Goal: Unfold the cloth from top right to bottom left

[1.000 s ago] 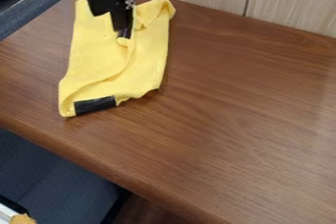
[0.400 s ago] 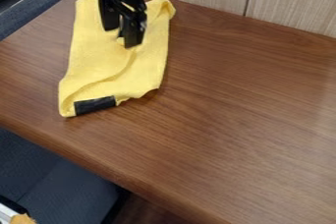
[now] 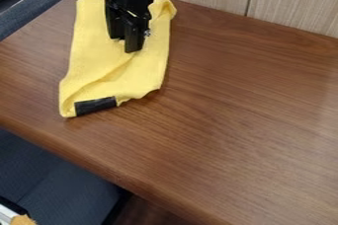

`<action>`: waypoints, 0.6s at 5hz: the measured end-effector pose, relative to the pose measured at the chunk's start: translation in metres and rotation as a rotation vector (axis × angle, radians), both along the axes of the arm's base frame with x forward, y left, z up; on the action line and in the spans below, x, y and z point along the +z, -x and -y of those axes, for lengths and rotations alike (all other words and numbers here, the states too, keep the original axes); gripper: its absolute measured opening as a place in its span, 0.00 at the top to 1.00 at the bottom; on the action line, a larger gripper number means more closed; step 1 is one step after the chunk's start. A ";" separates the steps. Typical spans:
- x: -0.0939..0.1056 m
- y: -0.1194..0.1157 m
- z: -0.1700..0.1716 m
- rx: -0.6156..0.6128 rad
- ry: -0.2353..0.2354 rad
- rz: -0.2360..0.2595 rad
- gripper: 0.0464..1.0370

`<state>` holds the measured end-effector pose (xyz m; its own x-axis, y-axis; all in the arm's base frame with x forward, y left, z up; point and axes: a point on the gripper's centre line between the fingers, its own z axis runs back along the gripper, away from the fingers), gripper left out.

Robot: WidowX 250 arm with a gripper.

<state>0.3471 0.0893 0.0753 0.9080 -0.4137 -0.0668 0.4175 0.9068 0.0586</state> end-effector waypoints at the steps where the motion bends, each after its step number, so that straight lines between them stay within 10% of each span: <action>1: 0.001 0.001 -0.008 0.029 0.010 0.008 0.64; 3: 0.001 0.003 -0.015 0.050 0.027 0.015 0.97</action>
